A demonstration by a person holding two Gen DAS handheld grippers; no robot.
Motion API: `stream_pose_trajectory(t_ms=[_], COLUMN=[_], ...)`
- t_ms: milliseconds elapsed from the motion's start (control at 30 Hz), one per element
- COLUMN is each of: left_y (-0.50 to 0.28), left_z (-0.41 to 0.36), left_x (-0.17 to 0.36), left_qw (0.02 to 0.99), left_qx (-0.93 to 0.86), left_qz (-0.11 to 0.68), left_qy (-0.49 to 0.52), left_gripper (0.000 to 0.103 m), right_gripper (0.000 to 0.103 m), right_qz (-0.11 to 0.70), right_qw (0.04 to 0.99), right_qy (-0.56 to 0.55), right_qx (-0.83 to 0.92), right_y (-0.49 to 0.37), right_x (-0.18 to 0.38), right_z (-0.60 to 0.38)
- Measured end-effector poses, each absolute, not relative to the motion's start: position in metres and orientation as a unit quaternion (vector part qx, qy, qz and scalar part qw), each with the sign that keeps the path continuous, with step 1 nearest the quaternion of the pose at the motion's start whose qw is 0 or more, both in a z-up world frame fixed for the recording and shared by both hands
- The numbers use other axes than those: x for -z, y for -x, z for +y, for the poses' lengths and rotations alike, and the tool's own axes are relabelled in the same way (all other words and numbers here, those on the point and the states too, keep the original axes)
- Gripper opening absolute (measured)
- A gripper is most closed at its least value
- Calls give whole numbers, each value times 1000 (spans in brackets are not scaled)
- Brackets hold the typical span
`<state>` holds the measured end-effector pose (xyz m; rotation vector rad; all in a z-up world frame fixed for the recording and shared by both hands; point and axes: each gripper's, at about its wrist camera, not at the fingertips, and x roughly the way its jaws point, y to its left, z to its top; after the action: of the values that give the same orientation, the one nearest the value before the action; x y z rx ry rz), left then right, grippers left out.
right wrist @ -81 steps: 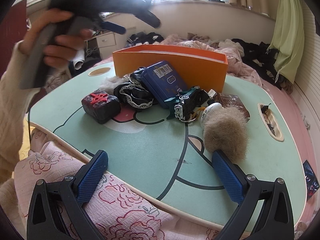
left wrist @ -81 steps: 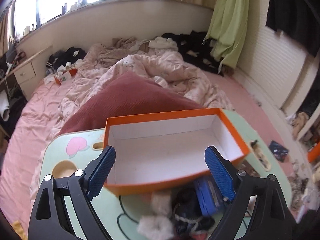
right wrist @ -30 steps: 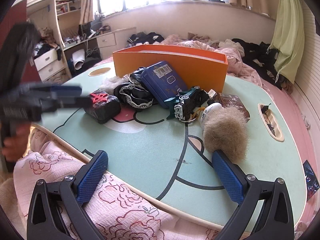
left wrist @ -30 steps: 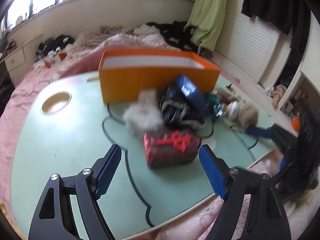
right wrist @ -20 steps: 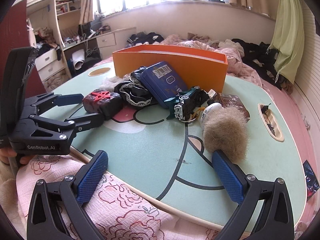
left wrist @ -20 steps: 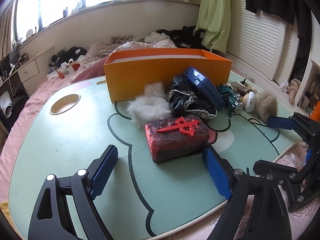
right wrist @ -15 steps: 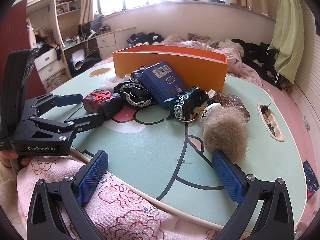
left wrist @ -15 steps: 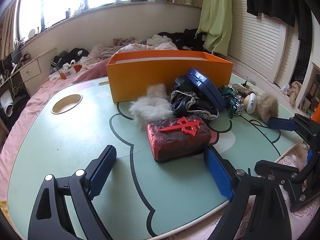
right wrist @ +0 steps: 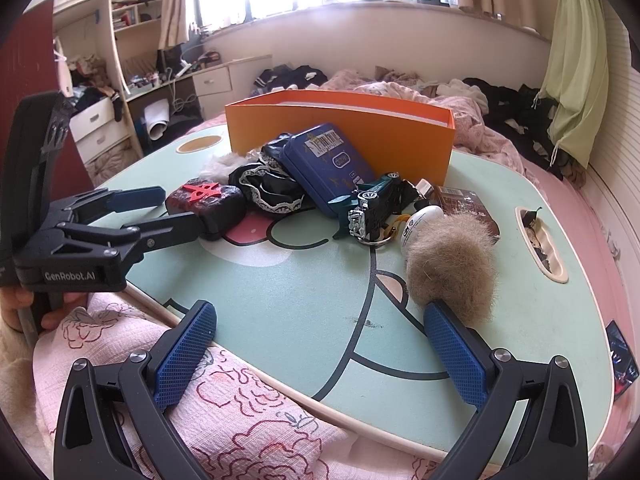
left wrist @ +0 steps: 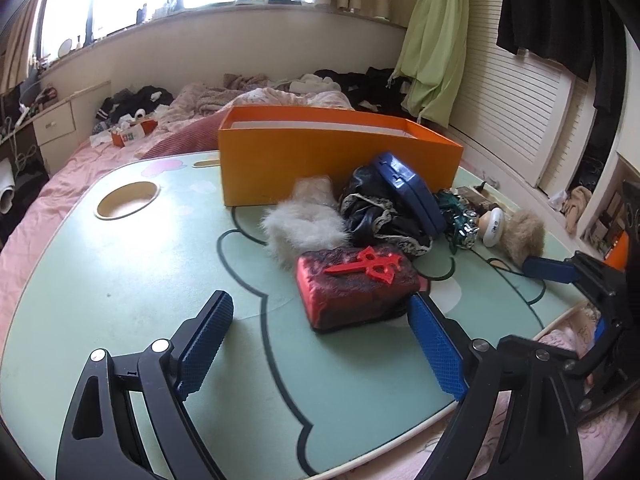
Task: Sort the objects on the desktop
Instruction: 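Grasp the red gift box with the left gripper while the right grasps the beige fluffy item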
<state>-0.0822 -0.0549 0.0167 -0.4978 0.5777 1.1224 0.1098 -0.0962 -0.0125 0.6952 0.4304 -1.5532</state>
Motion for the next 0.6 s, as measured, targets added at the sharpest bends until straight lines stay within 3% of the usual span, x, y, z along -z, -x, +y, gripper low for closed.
stream_pose_trajectory(t_ms=[300,367,433,600], left_y=[53,54,59,64], left_z=[-39,-41,-44,-55], left_x=[-16,-16,-17,-15], left_qw=[771,768,767,774], left_qx=[-501,-509,-516,-520], left_qz=[316,313,303,288], left_qy=[233,231,231,219], left_gripper=[88,71,63,62], right_gripper=[103,103,103,103], right_qz=[179,159,134,109], right_qw=[633,635,627,551], right_qy=[-309,-325,-331,-340], right_qx=[687,683,692,754], right_y=[-104,-94,-81,-28], right_x=[9,5,-5,-28], right_z=[-95,-94,-92,-115])
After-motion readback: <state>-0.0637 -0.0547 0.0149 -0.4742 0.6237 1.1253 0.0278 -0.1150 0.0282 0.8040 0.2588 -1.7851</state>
